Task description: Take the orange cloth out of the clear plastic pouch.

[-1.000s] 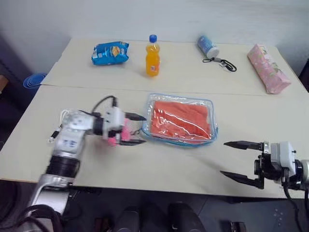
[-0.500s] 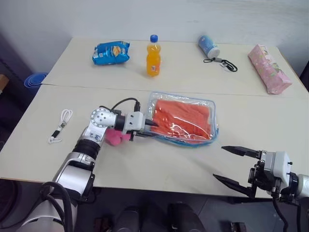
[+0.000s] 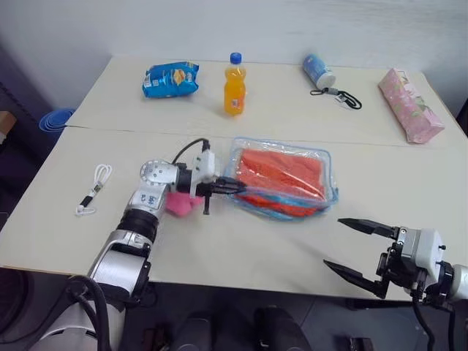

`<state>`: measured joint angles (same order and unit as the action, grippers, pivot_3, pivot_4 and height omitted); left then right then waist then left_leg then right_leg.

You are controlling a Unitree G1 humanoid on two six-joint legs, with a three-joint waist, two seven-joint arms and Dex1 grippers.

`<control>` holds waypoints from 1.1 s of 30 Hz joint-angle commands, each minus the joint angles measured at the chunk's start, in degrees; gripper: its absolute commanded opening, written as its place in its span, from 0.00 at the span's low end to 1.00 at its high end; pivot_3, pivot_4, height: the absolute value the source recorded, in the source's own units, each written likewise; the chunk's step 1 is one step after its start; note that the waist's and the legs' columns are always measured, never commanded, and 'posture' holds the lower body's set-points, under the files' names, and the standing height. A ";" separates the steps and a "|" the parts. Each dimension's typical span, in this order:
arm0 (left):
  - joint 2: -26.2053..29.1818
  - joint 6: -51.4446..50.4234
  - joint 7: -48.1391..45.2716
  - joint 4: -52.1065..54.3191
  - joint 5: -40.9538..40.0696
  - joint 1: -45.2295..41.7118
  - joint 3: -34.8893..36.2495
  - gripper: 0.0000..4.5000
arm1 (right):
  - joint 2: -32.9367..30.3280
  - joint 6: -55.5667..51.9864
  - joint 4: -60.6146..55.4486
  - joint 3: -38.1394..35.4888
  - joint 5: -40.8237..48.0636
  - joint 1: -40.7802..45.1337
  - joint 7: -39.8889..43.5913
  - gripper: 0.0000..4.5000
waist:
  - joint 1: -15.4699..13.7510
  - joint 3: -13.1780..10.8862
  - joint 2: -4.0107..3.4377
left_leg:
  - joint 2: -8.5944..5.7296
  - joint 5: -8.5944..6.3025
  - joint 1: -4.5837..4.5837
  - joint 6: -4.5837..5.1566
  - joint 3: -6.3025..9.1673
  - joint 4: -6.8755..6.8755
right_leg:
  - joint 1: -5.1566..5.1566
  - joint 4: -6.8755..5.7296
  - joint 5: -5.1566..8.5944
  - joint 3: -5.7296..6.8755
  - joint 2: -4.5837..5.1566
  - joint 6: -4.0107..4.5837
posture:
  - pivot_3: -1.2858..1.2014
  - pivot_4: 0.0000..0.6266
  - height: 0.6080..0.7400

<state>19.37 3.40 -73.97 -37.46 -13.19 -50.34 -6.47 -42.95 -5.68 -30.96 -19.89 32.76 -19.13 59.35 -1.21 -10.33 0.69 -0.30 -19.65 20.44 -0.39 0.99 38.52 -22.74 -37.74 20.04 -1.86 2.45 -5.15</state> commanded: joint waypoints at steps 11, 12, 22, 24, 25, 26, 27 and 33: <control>1.05 -14.02 2.41 8.68 -0.71 -0.09 -0.50 0.01 | 2.77 -10.05 9.42 22.69 -19.50 25.27 -14.09 1.00 | 0.59 -0.01 0.02 | -0.01 0.03 0.05 -0.05 0.03 0.15 | -0.07 -0.03 0.00 0.00 0.01 0.00 | 0.52 0.24 1.00; 1.05 -14.39 2.54 8.74 -0.63 -0.01 -0.58 0.01 | 3.80 -10.54 11.24 24.06 -21.24 27.19 -15.59 1.00 | 0.63 0.00 0.01 | -0.01 0.03 0.06 -0.06 0.03 0.16 | -0.08 -0.04 0.00 0.00 0.01 0.00 | 0.52 0.24 1.00; 1.44 -14.86 3.24 10.12 -0.52 1.46 -0.62 0.00 | 10.28 -13.44 15.84 26.19 -25.23 34.04 -21.03 0.79 | 0.91 0.03 -0.04 | -0.04 0.06 1.05 -0.11 0.01 0.58 | -1.09 -0.45 0.00 0.01 0.06 0.00 | 0.52 0.24 1.00; 1.56 -14.80 3.24 10.46 -0.46 1.89 -0.75 0.00 | 10.88 -14.27 15.37 26.16 -24.68 34.61 -21.00 0.65 | 1.05 0.03 -0.04 | -0.05 0.07 1.04 -0.13 0.02 0.58 | -1.09 -0.50 0.00 0.02 0.05 0.00 | 0.52 0.24 1.00; 1.65 -14.72 3.16 10.63 -0.39 2.10 -0.87 0.00 | 10.87 -15.00 15.11 26.35 -24.62 34.76 -20.86 0.59 | 1.16 0.03 -0.04 | -0.04 0.07 1.04 -0.13 0.02 0.58 | -1.09 -0.50 0.00 0.02 0.05 0.00 | 0.52 0.24 1.00; 1.72 -14.69 3.15 10.80 -0.35 2.30 -0.93 0.00 | 10.77 -14.67 15.13 26.71 -25.23 34.86 -20.81 0.59 | 1.23 0.03 -0.04 | -0.05 0.07 1.04 -0.13 0.02 0.58 | -1.09 -0.52 0.00 0.01 0.05 0.00 | 0.52 0.24 1.00; 1.73 -14.69 3.20 10.95 -0.36 2.45 -0.93 0.00 | 10.34 -14.18 15.38 27.43 -26.39 34.98 -20.65 0.59 | 1.26 0.03 -0.04 | -0.05 0.07 1.04 -0.13 0.01 0.58 | -1.09 -0.53 0.00 0.01 0.05 0.00 | 0.52 0.24 1.00; 1.59 -15.03 3.70 11.42 -0.62 2.65 -0.75 0.00 | 7.68 -9.65 18.22 32.00 -33.80 37.45 -19.43 0.59 | 1.32 0.03 -0.04 | -0.05 0.07 1.04 -0.13 0.00 0.59 | -1.10 -0.55 0.00 0.01 0.04 0.00 | 0.52 0.24 1.00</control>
<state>20.84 -11.85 -70.57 -27.86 -13.39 -47.68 -7.73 -34.03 -17.39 -12.35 11.47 0.98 17.25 39.45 0.11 -10.30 0.65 -0.35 -19.58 21.47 -0.52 0.99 39.11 -23.84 -38.29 20.04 -1.86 2.50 -5.14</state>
